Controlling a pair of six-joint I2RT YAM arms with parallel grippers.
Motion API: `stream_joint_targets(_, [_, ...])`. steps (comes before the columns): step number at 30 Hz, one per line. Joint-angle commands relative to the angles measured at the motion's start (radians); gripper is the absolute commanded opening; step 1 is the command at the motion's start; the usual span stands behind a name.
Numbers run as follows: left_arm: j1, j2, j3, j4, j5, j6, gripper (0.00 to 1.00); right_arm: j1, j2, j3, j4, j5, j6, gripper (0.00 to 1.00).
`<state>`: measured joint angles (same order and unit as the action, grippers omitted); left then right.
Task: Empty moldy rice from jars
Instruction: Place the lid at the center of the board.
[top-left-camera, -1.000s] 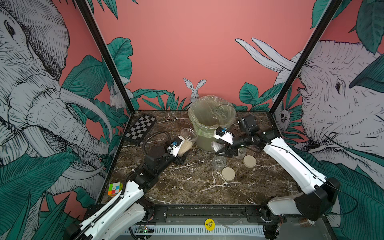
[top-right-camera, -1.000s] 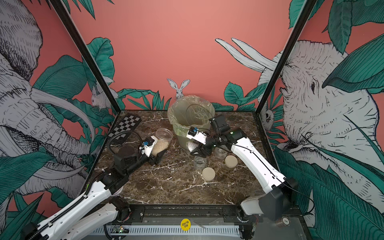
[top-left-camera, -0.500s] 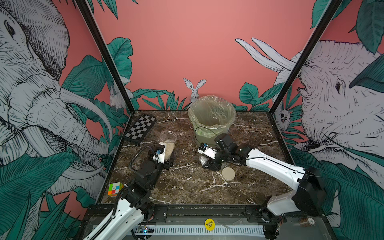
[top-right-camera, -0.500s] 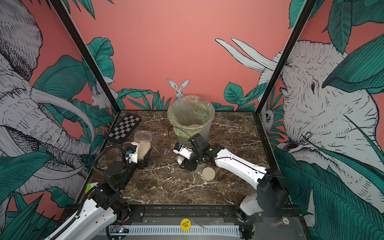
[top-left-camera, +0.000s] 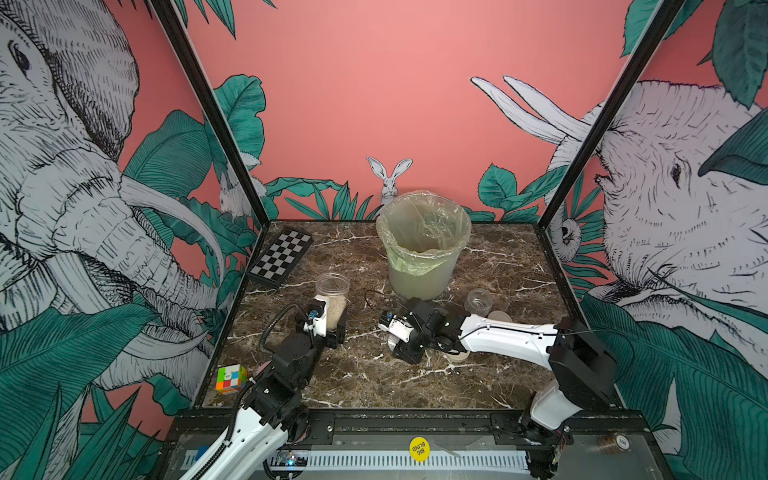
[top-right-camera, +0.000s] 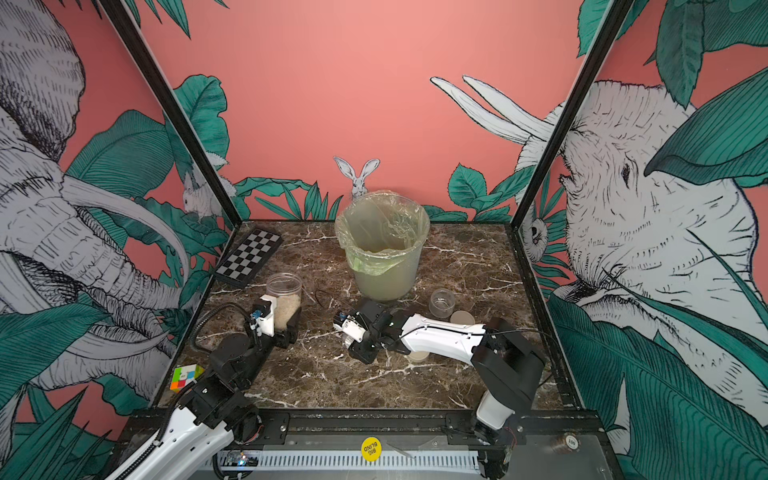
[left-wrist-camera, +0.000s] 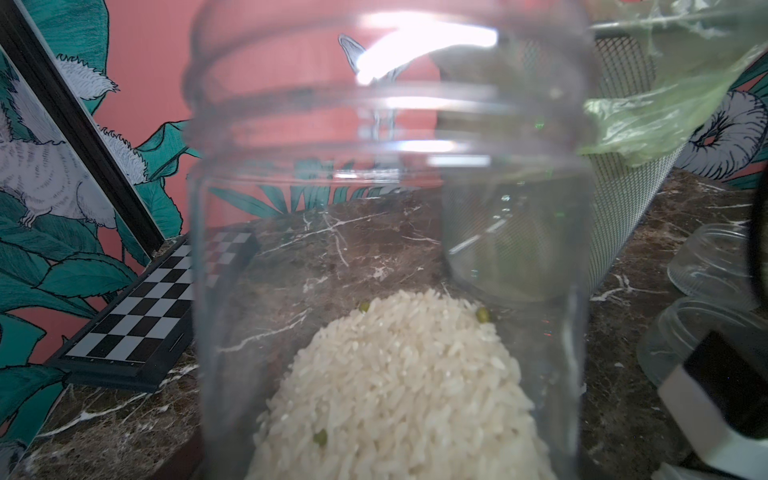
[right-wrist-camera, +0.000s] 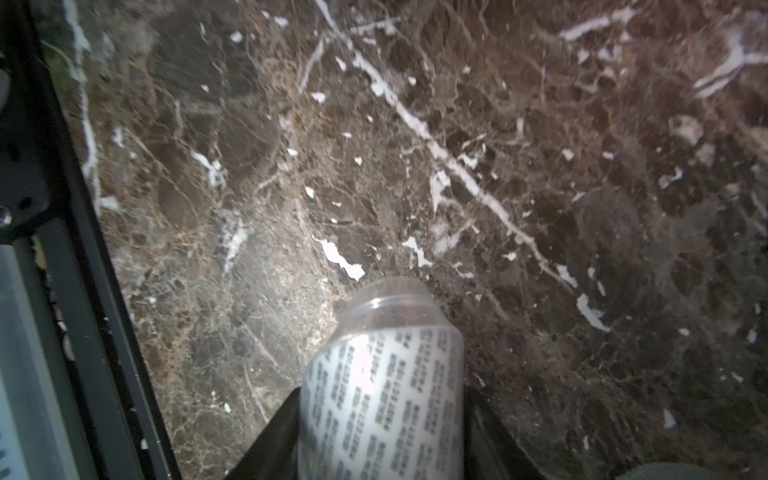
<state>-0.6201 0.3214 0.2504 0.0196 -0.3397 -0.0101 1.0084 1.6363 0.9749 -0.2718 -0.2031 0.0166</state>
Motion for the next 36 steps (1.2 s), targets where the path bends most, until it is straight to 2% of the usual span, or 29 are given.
stream_joint_targets(1, [0.005, -0.04, -0.005, 0.029, -0.018, -0.024, 0.18, 0.012, 0.025, -0.031, 0.093, 0.058, 0.074, 0.51])
stream_joint_targets(15, [0.005, -0.087, -0.033, 0.021, 0.008, -0.044, 0.19, 0.037, 0.134, -0.025, 0.068, 0.078, 0.147, 0.58])
stream_joint_targets(18, [0.005, -0.091, -0.033, 0.018, 0.005, -0.041, 0.2, 0.04, 0.14, -0.026, 0.071, 0.07, 0.161, 0.63])
stream_joint_targets(20, [0.005, -0.09, -0.033, 0.017, 0.005, -0.039, 0.2, 0.042, 0.141, -0.029, 0.068, 0.07, 0.168, 0.72])
stream_joint_targets(29, [0.005, -0.084, -0.033, 0.028, 0.007, -0.041, 0.22, 0.045, 0.136, -0.025, 0.044, 0.092, 0.182, 0.98])
stream_joint_targets(36, [0.005, -0.084, -0.018, 0.018, 0.004, -0.037, 0.22, 0.044, 0.118, 0.008, 0.013, 0.102, 0.186, 0.98])
